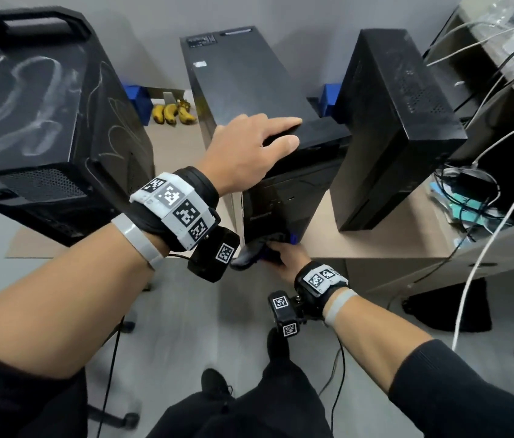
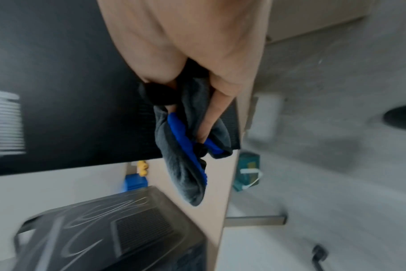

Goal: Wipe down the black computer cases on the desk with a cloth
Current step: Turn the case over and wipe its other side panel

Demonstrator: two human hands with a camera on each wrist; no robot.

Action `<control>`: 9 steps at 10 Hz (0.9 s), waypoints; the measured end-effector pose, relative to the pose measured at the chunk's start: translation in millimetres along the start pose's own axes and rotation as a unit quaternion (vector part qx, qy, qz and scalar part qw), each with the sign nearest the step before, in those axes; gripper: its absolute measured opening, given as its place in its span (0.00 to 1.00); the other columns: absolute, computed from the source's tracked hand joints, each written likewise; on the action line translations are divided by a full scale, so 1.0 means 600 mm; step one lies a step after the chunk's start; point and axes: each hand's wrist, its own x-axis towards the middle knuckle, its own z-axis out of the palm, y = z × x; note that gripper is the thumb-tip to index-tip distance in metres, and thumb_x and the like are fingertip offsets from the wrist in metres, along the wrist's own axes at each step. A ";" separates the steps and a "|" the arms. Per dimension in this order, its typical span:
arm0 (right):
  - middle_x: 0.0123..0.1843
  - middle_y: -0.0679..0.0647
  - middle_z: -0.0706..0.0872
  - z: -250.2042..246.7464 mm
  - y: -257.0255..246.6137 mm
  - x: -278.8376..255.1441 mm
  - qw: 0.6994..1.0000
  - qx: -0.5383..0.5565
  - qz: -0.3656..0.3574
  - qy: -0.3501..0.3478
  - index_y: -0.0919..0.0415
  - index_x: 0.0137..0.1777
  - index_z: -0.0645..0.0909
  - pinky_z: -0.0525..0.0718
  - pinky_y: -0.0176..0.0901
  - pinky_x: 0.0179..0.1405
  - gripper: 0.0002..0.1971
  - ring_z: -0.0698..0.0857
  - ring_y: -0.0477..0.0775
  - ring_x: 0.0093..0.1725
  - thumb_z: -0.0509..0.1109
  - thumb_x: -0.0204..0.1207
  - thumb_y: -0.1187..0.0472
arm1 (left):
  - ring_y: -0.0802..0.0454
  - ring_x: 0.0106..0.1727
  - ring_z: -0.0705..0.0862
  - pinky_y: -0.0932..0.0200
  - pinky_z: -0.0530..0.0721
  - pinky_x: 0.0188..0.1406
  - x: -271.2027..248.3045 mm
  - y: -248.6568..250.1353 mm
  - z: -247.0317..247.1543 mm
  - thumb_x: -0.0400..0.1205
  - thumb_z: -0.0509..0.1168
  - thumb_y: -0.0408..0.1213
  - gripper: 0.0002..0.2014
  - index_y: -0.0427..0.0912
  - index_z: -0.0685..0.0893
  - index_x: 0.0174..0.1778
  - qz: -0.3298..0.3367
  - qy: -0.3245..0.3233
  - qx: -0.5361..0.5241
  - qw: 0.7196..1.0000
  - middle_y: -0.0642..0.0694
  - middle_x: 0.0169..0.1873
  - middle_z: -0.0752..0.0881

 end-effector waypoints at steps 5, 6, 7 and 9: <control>0.42 0.63 0.86 0.035 0.021 -0.017 0.998 0.022 0.049 -0.037 0.70 0.54 0.81 0.86 0.41 0.21 0.05 0.89 0.55 0.29 0.67 0.81 0.75 | 0.48 0.53 0.80 0.36 0.77 0.62 -0.002 0.000 0.007 0.83 0.51 0.62 0.27 0.61 0.79 0.76 0.002 0.031 -0.012 0.999 0.52 0.44 0.83; 0.44 0.64 0.88 -0.006 -0.026 -0.016 0.998 0.051 0.002 -0.029 0.70 0.61 0.80 0.89 0.46 0.26 0.12 0.89 0.60 0.38 0.66 0.80 0.77 | 0.48 0.55 0.80 0.36 0.77 0.64 -0.002 -0.006 0.010 0.82 0.51 0.63 0.28 0.61 0.79 0.76 0.004 0.032 -0.018 0.999 0.52 0.47 0.85; 0.54 0.63 0.82 -0.042 -0.032 0.015 0.999 0.008 0.010 0.030 0.67 0.70 0.73 0.90 0.44 0.30 0.17 0.84 0.57 0.44 0.63 0.82 0.74 | 0.49 0.57 0.81 0.37 0.77 0.64 0.002 -0.011 0.012 0.82 0.51 0.63 0.27 0.61 0.80 0.75 0.005 0.035 -0.020 0.999 0.53 0.49 0.87; 0.65 0.63 0.80 -0.029 -0.004 0.037 0.993 -0.106 0.039 0.036 0.69 0.75 0.70 0.90 0.46 0.44 0.21 0.84 0.58 0.52 0.65 0.83 0.69 | 0.49 0.59 0.80 0.38 0.75 0.67 0.001 -0.009 0.012 0.81 0.51 0.64 0.28 0.63 0.79 0.75 0.007 0.036 -0.016 0.999 0.54 0.53 0.87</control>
